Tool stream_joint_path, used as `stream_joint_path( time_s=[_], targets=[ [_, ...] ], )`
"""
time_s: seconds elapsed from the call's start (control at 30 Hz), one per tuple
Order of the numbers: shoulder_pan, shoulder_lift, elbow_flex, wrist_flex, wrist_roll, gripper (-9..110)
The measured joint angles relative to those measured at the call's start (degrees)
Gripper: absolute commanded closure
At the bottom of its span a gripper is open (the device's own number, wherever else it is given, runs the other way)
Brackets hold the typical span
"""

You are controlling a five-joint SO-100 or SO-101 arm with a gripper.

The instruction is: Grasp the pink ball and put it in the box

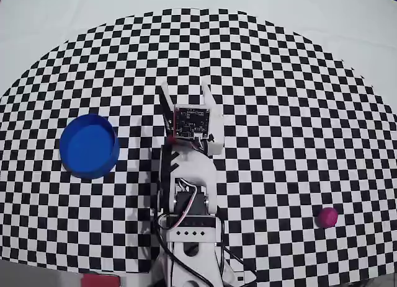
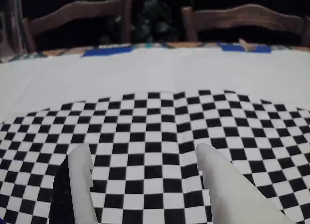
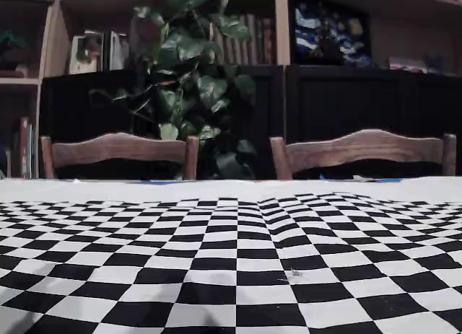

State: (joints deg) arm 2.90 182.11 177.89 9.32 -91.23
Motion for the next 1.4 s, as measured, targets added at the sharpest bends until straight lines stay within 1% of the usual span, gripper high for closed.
stream_joint_path(
  time_s=[0.53, 1.4],
  targets=[
    [8.6, -1.7, 0.0, -2.8, 0.0, 76],
    [32.1, -2.6, 0.0, -2.9, 0.0, 74]
  ],
)
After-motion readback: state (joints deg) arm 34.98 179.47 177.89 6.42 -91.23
